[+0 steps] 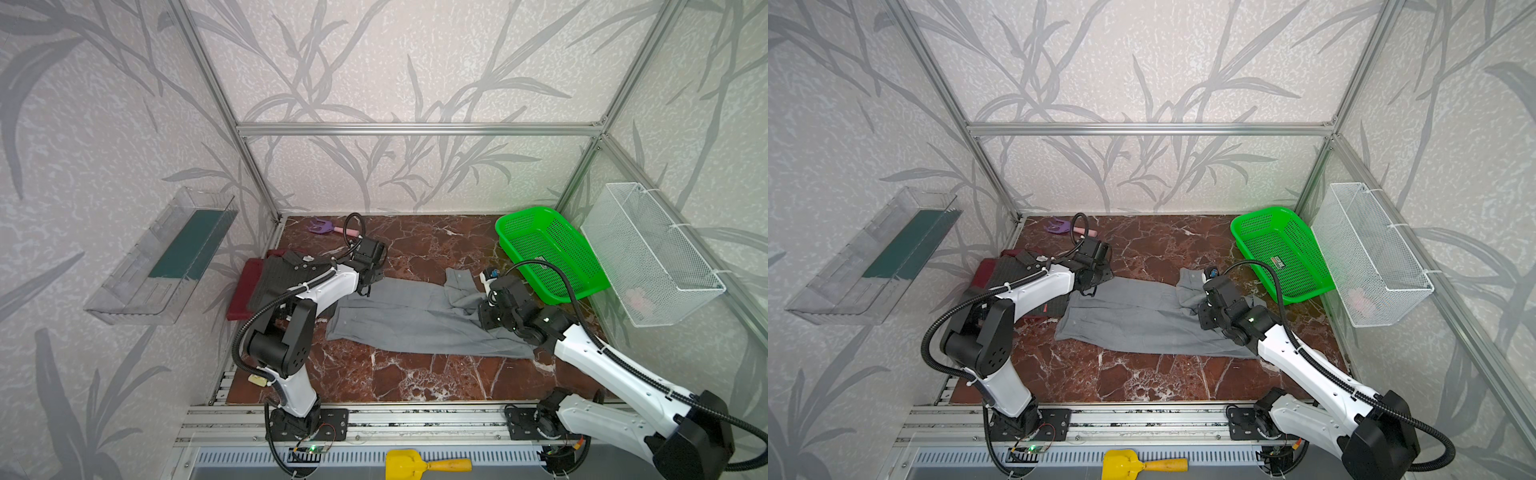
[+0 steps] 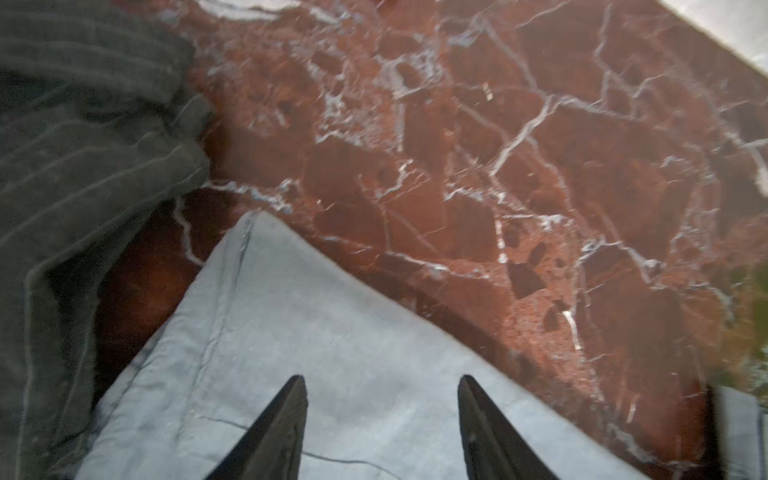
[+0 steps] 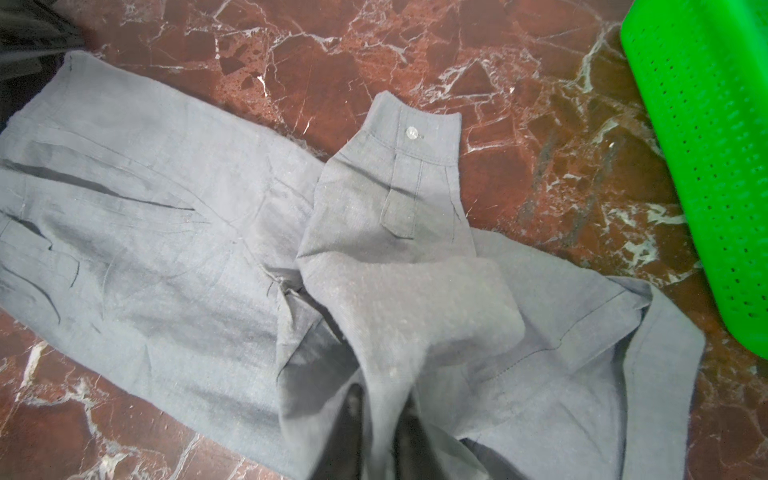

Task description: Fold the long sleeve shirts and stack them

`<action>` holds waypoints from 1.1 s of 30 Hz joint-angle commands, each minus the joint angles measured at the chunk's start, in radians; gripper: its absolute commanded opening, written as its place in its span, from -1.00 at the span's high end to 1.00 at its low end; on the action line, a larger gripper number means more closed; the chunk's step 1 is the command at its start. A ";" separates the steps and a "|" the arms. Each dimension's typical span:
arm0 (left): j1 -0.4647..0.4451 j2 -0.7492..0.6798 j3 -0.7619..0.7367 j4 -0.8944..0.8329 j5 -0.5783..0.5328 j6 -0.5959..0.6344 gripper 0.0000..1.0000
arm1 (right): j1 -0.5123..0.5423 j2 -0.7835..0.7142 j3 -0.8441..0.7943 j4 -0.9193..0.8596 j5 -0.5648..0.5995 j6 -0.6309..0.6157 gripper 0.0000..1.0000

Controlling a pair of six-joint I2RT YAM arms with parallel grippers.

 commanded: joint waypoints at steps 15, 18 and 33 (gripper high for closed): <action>0.003 -0.327 -0.103 -0.099 0.199 0.135 -0.26 | 0.115 -0.088 0.122 -0.265 -0.031 0.114 -0.22; 0.002 -0.368 -0.108 -0.159 0.202 0.190 -0.30 | 0.007 -0.025 0.210 -0.268 -0.048 0.033 -0.29; 0.013 -0.655 -0.196 -0.303 0.084 0.483 -0.62 | -0.286 0.758 0.551 -0.081 -0.218 0.022 -0.23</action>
